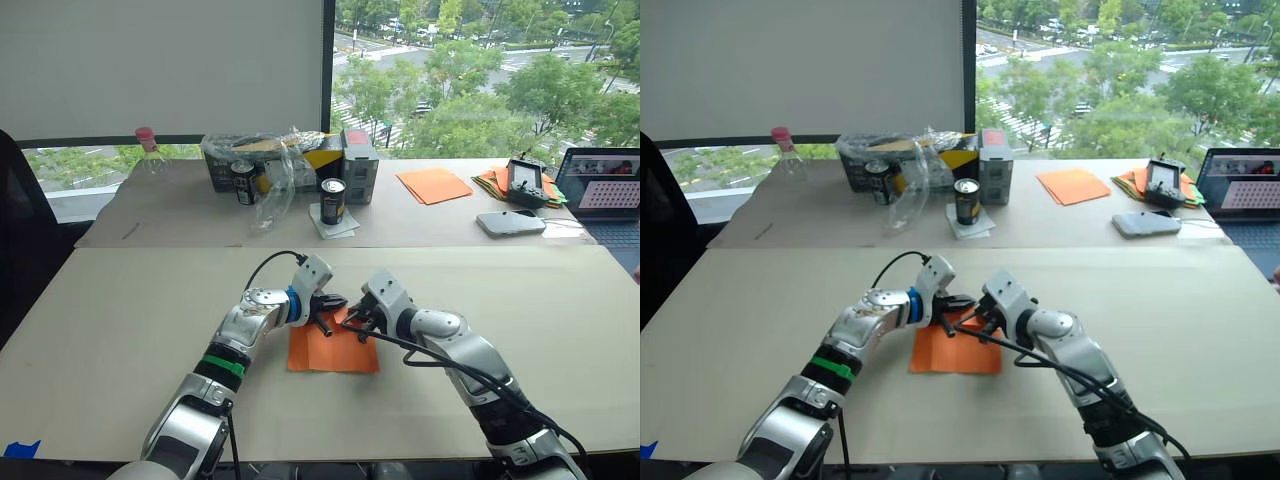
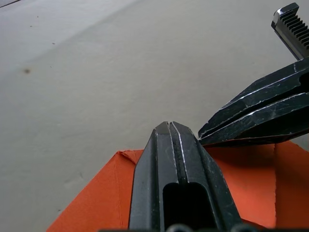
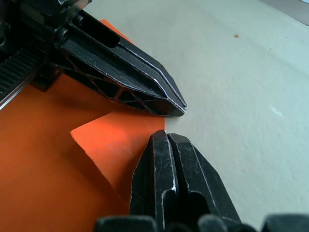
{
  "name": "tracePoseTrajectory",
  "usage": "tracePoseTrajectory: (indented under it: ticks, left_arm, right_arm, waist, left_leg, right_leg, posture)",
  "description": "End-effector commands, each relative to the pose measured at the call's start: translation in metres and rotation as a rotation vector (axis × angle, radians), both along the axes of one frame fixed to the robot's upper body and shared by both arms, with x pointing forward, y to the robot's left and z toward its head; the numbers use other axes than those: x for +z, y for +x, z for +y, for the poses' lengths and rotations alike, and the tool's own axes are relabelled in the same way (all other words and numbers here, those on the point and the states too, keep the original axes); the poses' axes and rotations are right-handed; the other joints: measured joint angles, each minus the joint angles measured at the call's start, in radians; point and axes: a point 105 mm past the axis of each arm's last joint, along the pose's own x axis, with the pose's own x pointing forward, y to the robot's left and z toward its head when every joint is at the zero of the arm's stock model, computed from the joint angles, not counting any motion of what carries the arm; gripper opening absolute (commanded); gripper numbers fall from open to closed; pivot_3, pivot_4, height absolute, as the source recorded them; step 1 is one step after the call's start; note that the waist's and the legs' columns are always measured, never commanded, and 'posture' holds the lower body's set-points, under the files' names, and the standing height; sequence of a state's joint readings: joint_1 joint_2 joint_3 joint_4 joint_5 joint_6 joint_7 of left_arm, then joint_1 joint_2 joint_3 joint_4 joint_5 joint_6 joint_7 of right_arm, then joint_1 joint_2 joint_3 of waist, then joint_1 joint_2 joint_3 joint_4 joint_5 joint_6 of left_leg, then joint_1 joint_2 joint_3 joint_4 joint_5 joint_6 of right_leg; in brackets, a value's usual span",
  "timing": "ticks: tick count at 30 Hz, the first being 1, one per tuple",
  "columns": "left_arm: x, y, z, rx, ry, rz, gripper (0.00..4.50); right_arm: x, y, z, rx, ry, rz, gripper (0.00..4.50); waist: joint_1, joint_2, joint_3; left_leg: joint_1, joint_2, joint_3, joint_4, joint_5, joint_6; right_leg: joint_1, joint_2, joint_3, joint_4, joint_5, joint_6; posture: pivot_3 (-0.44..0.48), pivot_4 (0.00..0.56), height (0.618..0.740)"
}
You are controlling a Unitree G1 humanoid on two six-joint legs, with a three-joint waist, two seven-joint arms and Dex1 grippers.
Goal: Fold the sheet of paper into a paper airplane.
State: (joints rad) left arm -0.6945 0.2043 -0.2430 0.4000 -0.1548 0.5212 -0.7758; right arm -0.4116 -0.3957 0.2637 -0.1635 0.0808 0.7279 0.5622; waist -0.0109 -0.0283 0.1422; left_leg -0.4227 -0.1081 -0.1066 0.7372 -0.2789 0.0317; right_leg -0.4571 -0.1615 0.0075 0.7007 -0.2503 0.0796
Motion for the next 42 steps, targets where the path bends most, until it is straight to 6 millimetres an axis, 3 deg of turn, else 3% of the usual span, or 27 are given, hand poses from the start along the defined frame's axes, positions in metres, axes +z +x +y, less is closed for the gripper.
tracePoseTrajectory:
  ticks: [1, 6, 12, 16, 21, 25, 29, 33, 42]
  left_arm:
    - [-0.012, -0.004, 0.002, 0.001, 0.029, 0.028, 0.00]
    - [-0.015, -0.005, 0.001, -0.006, 0.030, 0.036, 0.00]
    - [-0.016, -0.007, 0.000, -0.015, 0.029, 0.033, 0.00]
    - [-0.016, -0.007, -0.002, -0.022, 0.028, 0.030, 0.00]
    - [-0.016, -0.009, -0.003, -0.025, 0.024, 0.028, 0.00]
    - [-0.016, -0.011, -0.003, -0.029, 0.018, 0.026, 0.00]
    - [-0.015, -0.011, -0.003, -0.025, 0.013, 0.026, 0.00]
    - [-0.019, -0.010, 0.002, 0.010, 0.019, 0.054, 0.00]
    - [-0.008, 0.011, 0.027, 0.156, -0.010, 0.042, 0.00]
  right_arm:
    - [-0.014, -0.013, -0.009, 0.001, -0.020, 0.059, 0.04]
    - [-0.024, -0.028, -0.029, -0.044, -0.037, 0.113, 0.04]
    - [-0.017, -0.040, -0.041, -0.052, -0.022, 0.126, 0.04]
    - [0.006, -0.036, -0.045, -0.045, 0.002, 0.068, 0.04]
    - [0.040, -0.024, -0.020, 0.052, 0.120, -0.095, 0.04]
    - [0.032, -0.024, -0.004, 0.099, 0.114, -0.078, 0.04]
    - [0.012, -0.020, 0.004, 0.102, 0.072, -0.030, 0.04]
    - [-0.006, -0.012, 0.005, 0.092, 0.022, -0.006, 0.04]
    - [-0.020, -0.005, 0.002, 0.055, -0.006, 0.047, 0.04]
  waist:
    - [0.001, 0.000, 0.000]
    - [0.003, 0.000, -0.001]
    - [0.009, 0.000, -0.001]
    - [0.014, -0.001, -0.001]
    - [0.011, -0.001, -0.001]
    - [0.013, -0.001, -0.001]
    - [0.013, -0.001, -0.001]
    - [0.012, 0.000, -0.001]
    - [0.004, -0.001, -0.001]
  left_leg:
    - [0.000, 0.000, 0.000, 0.000, 0.000, 0.000]
    - [0.000, 0.000, 0.000, 0.000, 0.000, 0.000]
    - [0.000, 0.000, 0.000, 0.001, 0.000, 0.001]
    - [0.000, 0.000, 0.000, 0.001, 0.000, 0.001]
    - [0.000, 0.000, 0.000, 0.001, 0.000, 0.001]
    - [0.000, 0.000, 0.000, 0.000, 0.000, 0.001]
    - [-0.001, 0.000, 0.000, 0.001, 0.000, 0.001]
    - [0.000, 0.000, 0.000, 0.001, 0.000, 0.001]
    - [0.001, 0.001, 0.000, 0.001, 0.000, -0.001]
  right_leg:
    - [0.000, 0.000, 0.000, 0.000, 0.000, 0.000]
    - [0.000, 0.000, 0.000, 0.000, 0.000, 0.000]
    - [0.001, 0.000, 0.000, -0.001, 0.000, 0.000]
    - [0.001, 0.000, 0.000, -0.001, 0.000, 0.000]
    - [0.000, 0.000, 0.000, 0.000, 0.000, 0.000]
    - [0.000, 0.000, 0.000, -0.001, 0.000, 0.000]
    - [0.000, 0.000, 0.000, -0.001, 0.000, 0.000]
    - [0.000, 0.000, 0.000, 0.000, 0.000, 0.000]
    - [0.001, 0.001, 0.000, 0.001, 0.000, 0.000]
  posture:
    - [0.000, 0.150, 0.670]
    - [0.000, 0.150, 0.670]
    - [0.000, 0.150, 0.670]
    - [0.000, 0.150, 0.670]
    - [0.000, 0.150, 0.670]
    - [0.000, 0.150, 0.670]
    - [0.000, 0.150, 0.670]
    - [0.000, 0.150, 0.670]
    - [0.000, 0.150, 0.670]
